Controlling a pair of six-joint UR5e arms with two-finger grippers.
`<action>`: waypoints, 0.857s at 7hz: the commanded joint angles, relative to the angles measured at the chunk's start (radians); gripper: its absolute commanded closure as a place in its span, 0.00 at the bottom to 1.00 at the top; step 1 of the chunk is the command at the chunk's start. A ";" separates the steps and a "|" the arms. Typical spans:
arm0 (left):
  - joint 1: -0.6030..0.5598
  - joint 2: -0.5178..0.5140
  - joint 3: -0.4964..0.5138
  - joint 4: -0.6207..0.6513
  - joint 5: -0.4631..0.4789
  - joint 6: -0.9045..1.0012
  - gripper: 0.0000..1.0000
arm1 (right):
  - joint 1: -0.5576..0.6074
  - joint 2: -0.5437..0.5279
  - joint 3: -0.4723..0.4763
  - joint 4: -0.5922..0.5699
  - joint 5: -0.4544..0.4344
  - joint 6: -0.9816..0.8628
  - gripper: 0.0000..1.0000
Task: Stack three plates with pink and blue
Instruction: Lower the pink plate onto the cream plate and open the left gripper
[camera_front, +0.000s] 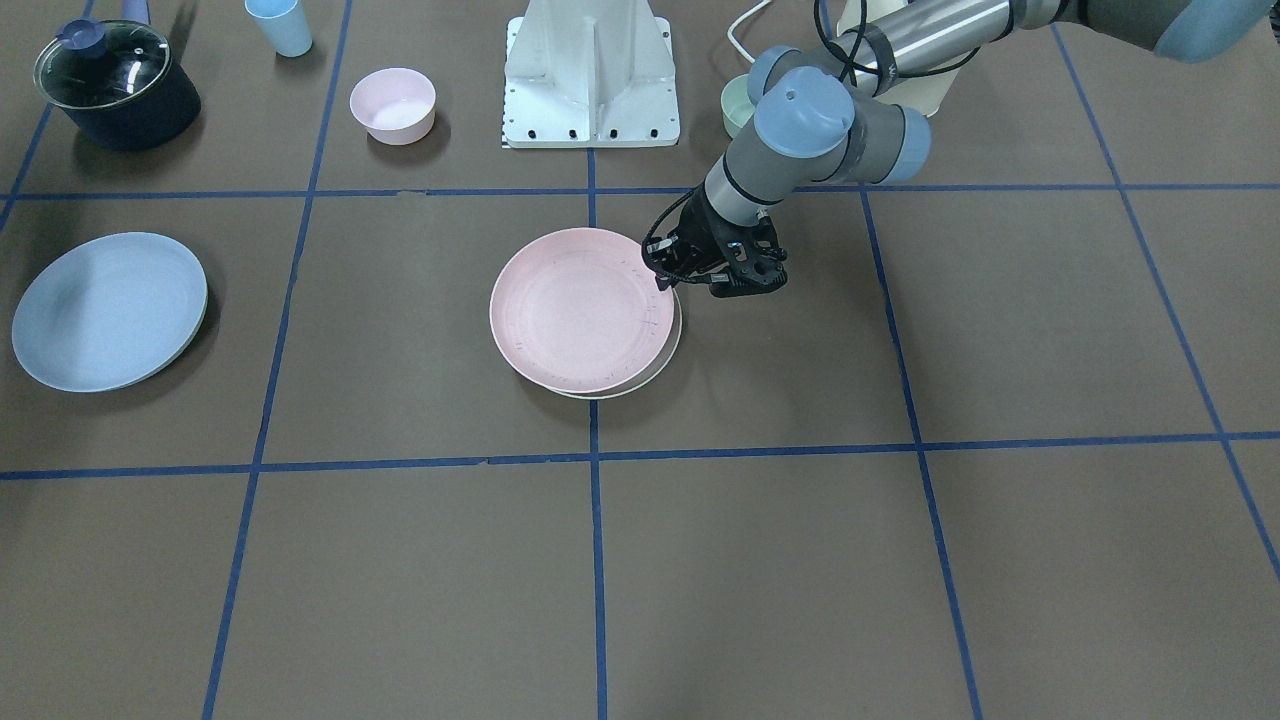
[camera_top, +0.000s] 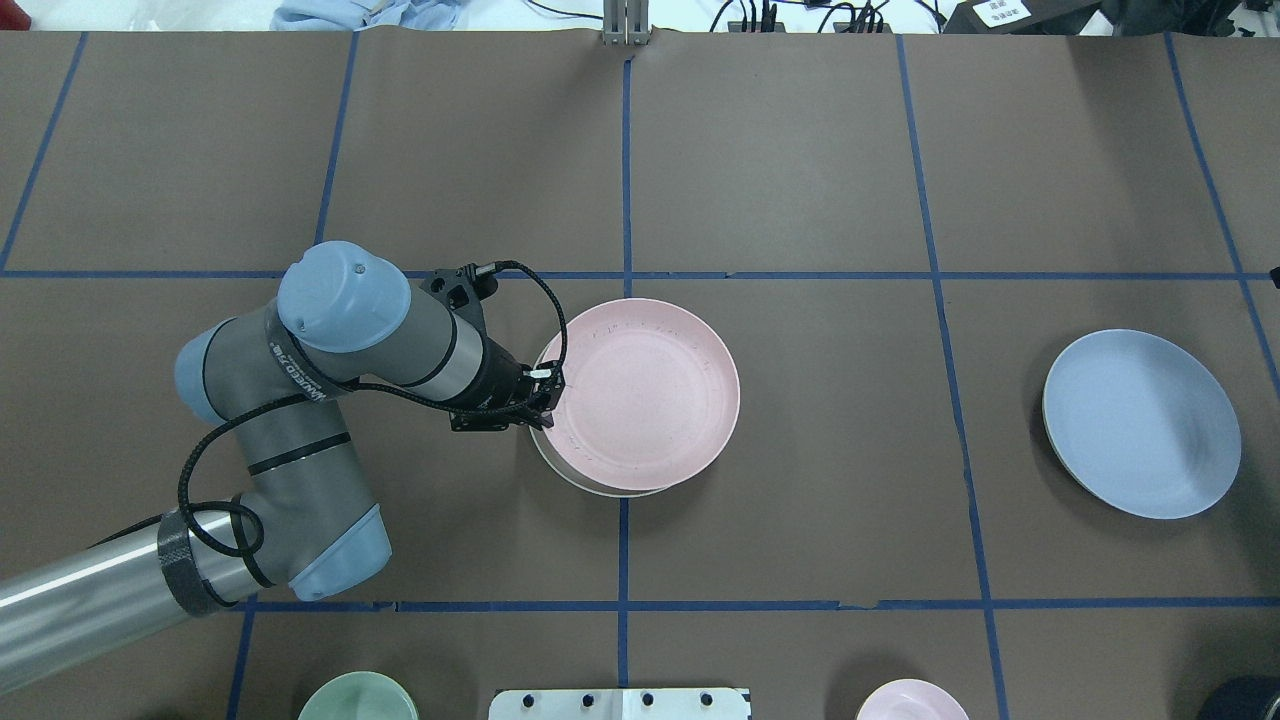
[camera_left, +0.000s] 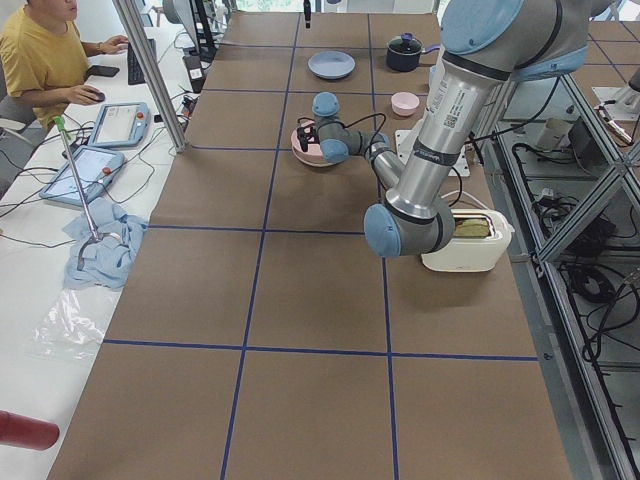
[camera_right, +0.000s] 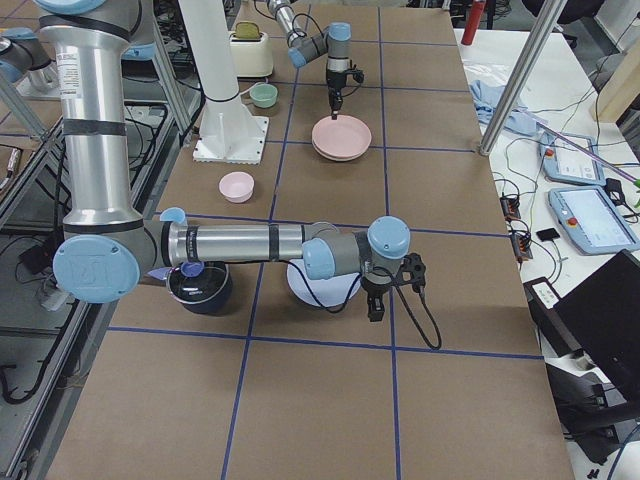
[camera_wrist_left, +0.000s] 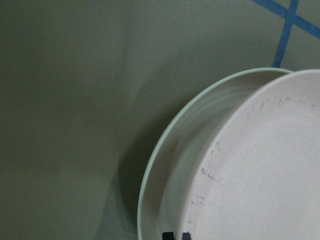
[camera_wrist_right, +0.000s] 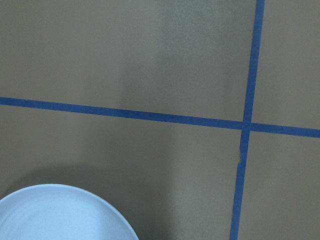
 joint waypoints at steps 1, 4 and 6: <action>0.002 0.004 -0.001 0.001 0.004 -0.001 0.62 | -0.001 0.000 0.000 0.000 0.000 0.000 0.00; -0.004 0.004 -0.034 0.004 0.023 -0.011 0.00 | -0.007 0.000 0.002 0.000 0.000 0.000 0.00; -0.020 0.043 -0.126 0.028 0.021 0.000 0.00 | -0.056 0.006 0.005 0.008 -0.003 0.043 0.00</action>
